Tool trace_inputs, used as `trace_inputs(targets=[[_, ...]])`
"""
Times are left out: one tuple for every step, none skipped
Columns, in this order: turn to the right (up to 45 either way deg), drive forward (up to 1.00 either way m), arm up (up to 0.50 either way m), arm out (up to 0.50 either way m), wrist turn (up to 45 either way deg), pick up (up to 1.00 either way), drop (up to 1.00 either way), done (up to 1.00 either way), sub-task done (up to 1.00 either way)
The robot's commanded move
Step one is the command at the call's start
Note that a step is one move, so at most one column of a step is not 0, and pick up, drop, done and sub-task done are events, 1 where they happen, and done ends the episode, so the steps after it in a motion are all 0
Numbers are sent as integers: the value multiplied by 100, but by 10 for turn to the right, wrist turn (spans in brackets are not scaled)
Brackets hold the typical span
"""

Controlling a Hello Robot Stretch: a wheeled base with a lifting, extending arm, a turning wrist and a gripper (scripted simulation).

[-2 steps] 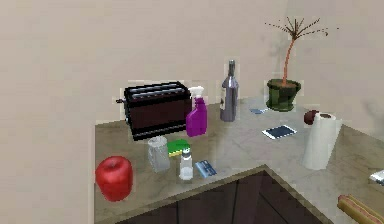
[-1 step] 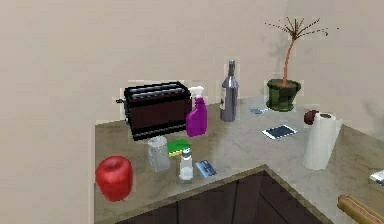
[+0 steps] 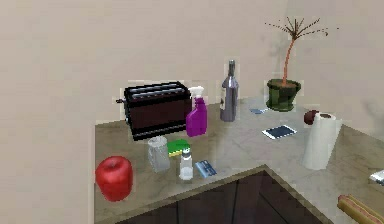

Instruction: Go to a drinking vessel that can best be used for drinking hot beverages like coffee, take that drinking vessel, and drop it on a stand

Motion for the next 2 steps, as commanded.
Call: trace_inputs(targets=[[0, 0, 0, 0, -450, 0, 0, 0, 0], [0, 0, 0, 0, -450, 0, 0, 0, 0]])
